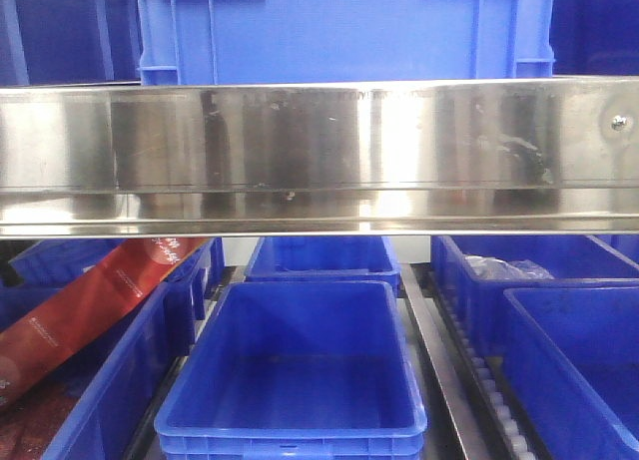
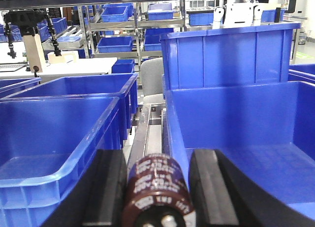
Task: Place cylindrical capacitor in blue bin on shelf
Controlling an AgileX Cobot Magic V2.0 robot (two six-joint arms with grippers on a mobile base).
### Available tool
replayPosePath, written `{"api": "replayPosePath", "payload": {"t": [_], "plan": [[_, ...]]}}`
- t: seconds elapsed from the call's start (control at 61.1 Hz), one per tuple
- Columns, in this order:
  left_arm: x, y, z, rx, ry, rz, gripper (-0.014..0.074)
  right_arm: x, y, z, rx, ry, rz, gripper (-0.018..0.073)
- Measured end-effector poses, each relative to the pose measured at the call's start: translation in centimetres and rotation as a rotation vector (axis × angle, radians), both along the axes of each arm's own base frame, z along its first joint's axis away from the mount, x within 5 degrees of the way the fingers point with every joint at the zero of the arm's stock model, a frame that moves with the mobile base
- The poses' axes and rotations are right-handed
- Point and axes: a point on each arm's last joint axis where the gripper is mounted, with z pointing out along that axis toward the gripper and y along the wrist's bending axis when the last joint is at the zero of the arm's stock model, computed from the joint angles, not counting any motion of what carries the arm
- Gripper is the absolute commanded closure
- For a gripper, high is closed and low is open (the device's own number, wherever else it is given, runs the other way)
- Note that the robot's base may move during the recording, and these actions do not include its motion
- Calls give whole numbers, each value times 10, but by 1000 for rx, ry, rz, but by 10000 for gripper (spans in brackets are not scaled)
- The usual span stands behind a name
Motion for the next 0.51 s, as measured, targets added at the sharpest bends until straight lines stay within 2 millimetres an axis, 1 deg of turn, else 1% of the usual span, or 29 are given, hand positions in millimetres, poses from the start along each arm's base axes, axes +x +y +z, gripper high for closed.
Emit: {"api": "replayPosePath", "payload": {"t": [0.508], "plan": [[0, 0, 1, -2, -8, 0, 707, 0, 0, 1, 1, -15, 0, 721]]}}
